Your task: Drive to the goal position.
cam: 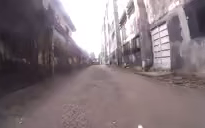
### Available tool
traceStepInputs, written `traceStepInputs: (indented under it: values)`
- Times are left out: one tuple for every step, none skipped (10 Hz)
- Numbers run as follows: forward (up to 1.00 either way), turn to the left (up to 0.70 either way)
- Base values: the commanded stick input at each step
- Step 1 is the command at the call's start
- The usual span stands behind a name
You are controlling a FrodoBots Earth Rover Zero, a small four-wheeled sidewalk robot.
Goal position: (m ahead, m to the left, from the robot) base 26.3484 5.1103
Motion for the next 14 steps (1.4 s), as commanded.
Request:
traceStepInputs:
  values:
    - [0.7, 0.0]
    - [0.7, 0.0]
    - [0.7, 0.0]
    - [0.7, 0.0]
    - [0.7, 0.0]
    - [0.7, 0.0]
    - [0.7, 0.0]
    - [0.7, 0.0]
    - [0.7, 0.0]
    - [0.7, 0.0]
    - [0.7, 0.0]
    - [0.7, 0.0]
    - [0.7, 0.0]
    - [0.7, 0.0]
